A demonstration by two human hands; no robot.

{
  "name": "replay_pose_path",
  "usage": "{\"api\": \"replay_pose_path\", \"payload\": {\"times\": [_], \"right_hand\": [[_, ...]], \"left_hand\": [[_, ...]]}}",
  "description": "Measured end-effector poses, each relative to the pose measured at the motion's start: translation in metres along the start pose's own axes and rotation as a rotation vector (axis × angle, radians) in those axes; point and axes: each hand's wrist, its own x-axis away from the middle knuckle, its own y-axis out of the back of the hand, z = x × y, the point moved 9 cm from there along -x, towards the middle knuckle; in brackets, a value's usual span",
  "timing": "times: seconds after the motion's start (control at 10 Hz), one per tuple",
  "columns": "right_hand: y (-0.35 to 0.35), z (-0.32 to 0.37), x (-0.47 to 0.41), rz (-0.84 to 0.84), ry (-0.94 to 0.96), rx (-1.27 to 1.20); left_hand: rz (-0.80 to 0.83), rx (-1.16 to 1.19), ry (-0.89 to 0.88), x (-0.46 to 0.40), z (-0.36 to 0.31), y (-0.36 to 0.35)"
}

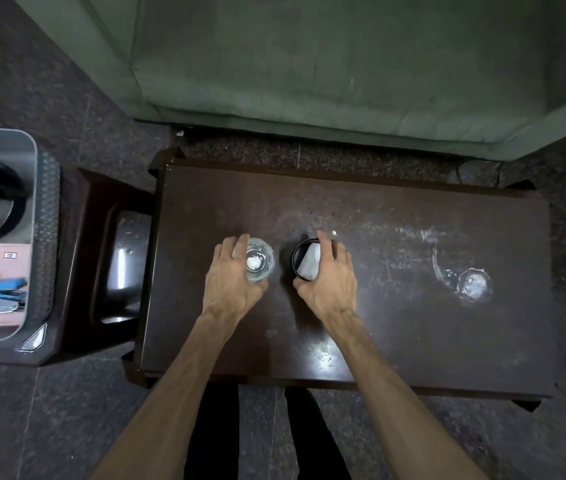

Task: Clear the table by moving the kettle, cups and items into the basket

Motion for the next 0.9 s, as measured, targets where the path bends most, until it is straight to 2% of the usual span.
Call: {"api": "replay_pose_path", "payload": {"times": [0.4,0.6,0.7,0.9], "right_hand": [[0.002,0.000,0.004,0.039,0.030,0.017],[0.039,0.022,0.025,-0.027,0.115,0.043],[0.068,0.043,0.036,-0.044,0.191,0.054],[0.165,0.099,0.054,-0.206,0.346,0.055]], "left_hand": [[0.077,-0.069,0.004,-0.001,-0.005,-0.002],[0.063,-0.153,-0.086,0.014,-0.033,0.022],[0.008,-0.176,-0.161,0.027,-0.059,0.050],[-0.188,-0.139,-0.276,0.041,-0.119,0.137]]}}
